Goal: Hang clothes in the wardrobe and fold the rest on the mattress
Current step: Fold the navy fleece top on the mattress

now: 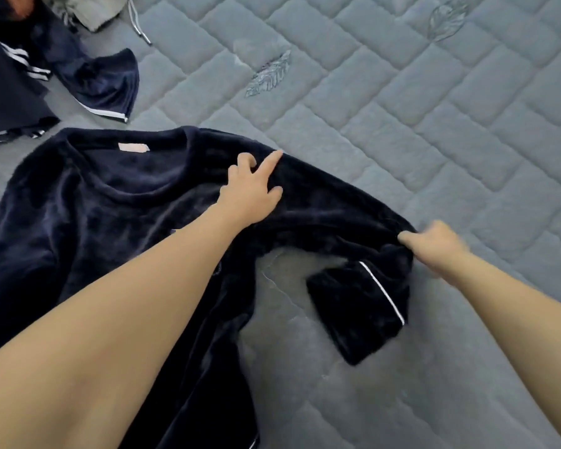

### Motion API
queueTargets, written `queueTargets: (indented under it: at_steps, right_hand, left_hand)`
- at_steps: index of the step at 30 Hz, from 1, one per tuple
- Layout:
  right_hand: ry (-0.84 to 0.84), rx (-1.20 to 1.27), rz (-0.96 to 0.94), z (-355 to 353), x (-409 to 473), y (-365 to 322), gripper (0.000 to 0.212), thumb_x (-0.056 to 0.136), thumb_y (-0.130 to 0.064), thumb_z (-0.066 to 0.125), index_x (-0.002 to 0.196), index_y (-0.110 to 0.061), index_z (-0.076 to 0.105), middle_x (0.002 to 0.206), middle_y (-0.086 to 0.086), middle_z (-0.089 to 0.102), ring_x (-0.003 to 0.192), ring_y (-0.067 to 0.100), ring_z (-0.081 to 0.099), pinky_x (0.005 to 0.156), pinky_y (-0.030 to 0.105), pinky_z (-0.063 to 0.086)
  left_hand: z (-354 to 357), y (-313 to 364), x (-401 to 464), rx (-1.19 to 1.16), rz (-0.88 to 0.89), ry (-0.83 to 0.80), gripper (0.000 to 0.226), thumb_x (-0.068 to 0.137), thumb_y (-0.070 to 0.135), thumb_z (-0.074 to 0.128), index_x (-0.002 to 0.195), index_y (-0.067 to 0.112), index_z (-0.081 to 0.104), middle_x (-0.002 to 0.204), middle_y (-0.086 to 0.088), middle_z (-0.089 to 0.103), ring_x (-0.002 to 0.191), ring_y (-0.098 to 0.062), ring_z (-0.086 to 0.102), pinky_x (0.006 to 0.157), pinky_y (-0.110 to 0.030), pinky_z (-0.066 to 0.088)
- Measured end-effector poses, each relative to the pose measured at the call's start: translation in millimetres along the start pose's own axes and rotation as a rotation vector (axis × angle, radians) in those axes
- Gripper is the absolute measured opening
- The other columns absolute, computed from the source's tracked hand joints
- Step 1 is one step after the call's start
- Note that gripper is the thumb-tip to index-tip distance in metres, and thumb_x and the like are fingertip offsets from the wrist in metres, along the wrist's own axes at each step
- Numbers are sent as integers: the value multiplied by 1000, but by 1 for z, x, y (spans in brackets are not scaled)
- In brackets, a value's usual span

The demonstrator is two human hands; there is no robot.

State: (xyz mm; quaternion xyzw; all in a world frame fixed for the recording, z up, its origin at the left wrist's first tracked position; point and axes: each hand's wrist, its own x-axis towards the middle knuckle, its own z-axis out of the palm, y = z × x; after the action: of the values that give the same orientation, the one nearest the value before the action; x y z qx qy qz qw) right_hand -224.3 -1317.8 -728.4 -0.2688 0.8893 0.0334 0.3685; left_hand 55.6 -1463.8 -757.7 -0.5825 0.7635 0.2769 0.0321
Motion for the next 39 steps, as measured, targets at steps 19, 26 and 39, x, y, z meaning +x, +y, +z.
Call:
queueTargets:
  at_steps: [19,26,39]
  right_hand:
    - [262,-547,-562,-29,31,68,77,87,-20,46,155,-16,10,160,14,5,146,36,10,120,54,5]
    - [100,-604,-899,67,-36,-15,71,90,-22,47,155,-16,19,162,10,11,149,29,9,121,51,5]
    - [-46,-450,-1337,283,-239,-331,48,101,-18,41,148,-16,36,152,4,34,114,31,55,89,43,49]
  left_hand:
    - [80,124,-13,90,2,-96,71,97,56,40,155,42,1,164,10,-13,151,-20,-14,116,-68,3]
    - [39,-59,-128,63,-364,-25,64,102,53,33,158,34,10,166,1,-1,152,-21,-4,121,-57,7]
    - [-77,-357,-271,-275,-694,541,46,93,25,58,137,12,48,133,-14,44,118,-34,48,104,-41,36]
